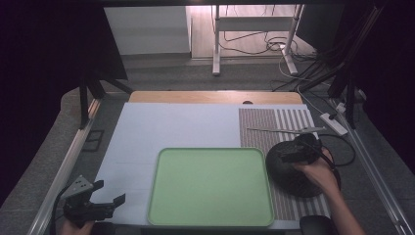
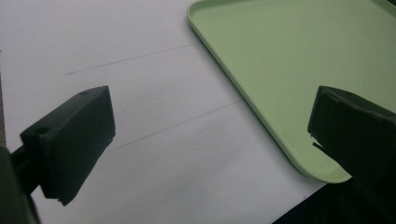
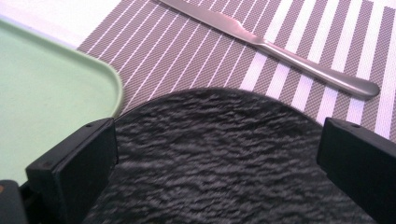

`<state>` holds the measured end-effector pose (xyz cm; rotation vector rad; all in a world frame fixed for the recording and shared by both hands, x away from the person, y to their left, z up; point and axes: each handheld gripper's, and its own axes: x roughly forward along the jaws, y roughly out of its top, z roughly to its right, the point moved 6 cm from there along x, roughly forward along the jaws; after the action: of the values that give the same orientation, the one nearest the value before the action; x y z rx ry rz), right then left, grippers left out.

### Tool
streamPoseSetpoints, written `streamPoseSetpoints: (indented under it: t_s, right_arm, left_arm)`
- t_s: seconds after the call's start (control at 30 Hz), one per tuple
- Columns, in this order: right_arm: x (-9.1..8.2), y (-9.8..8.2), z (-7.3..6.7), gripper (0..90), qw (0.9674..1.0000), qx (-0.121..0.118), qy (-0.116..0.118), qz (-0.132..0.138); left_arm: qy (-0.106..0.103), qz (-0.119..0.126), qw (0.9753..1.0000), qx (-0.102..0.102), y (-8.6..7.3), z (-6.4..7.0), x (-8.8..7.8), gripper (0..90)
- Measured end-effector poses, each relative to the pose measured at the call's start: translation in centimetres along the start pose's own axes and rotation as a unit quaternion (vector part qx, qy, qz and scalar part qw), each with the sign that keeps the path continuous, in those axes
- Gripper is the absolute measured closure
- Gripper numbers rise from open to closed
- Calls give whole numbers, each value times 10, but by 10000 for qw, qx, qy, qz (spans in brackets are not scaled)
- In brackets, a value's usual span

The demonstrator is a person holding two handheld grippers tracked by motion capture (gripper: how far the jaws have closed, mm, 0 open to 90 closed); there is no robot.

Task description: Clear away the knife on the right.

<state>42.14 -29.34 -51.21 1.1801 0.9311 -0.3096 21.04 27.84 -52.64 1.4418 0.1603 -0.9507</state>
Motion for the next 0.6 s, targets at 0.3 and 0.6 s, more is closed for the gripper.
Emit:
streamPoseSetpoints:
  t_s: [0.3, 0.6]
  right_arm:
    - [15, 14, 19, 0, 9997, 173, -156, -75]
    - [36, 30, 36, 0, 9990, 143, -368, -187]
  left_arm:
    - [-20, -6, 10000, -5, 0, 0, 0, 16]
    - [-42, 3, 10000, -16, 0, 0, 0, 17]
